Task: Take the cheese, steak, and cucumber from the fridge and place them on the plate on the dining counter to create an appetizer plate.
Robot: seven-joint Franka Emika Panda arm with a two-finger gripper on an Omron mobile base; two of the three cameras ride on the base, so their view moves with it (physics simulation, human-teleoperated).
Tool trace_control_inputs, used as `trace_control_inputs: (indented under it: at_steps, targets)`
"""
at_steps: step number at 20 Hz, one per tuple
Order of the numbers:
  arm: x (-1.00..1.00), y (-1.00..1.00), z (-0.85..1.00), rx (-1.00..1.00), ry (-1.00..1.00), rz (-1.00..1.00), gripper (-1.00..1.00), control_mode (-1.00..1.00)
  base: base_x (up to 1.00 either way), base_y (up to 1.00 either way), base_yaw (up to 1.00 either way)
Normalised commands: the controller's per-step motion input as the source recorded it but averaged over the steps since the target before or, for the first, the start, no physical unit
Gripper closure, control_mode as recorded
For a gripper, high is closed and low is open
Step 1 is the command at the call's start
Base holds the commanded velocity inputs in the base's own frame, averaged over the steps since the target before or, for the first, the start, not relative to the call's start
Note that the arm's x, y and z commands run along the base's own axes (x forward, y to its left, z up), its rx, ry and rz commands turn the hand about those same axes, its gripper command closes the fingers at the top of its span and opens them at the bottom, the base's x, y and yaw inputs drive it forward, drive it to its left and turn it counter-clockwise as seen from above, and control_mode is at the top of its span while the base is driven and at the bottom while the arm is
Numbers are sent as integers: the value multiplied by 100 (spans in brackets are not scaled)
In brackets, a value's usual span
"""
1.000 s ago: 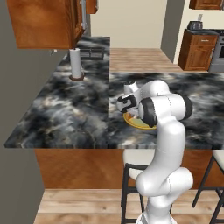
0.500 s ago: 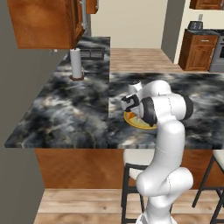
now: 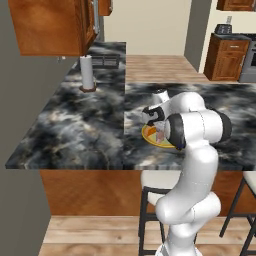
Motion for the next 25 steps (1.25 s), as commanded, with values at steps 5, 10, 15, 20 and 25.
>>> trace_control_inputs:
  at_steps: [5,10,15,20,25]
  targets:
    - [-92,3,80,-1,-23,0,-100,-100,0,0,0]
    - [-100,1,88,-3,-37,3,-100,-100,0,0,0]
    - [-96,0,92,0,-34,10,-100,-100,0,0,0]
    - [-75,0,100,-1,-25,15,-100,-100,0,0,0]
    - [-74,0,99,-9,-20,20,-100,-100,0,0,0]
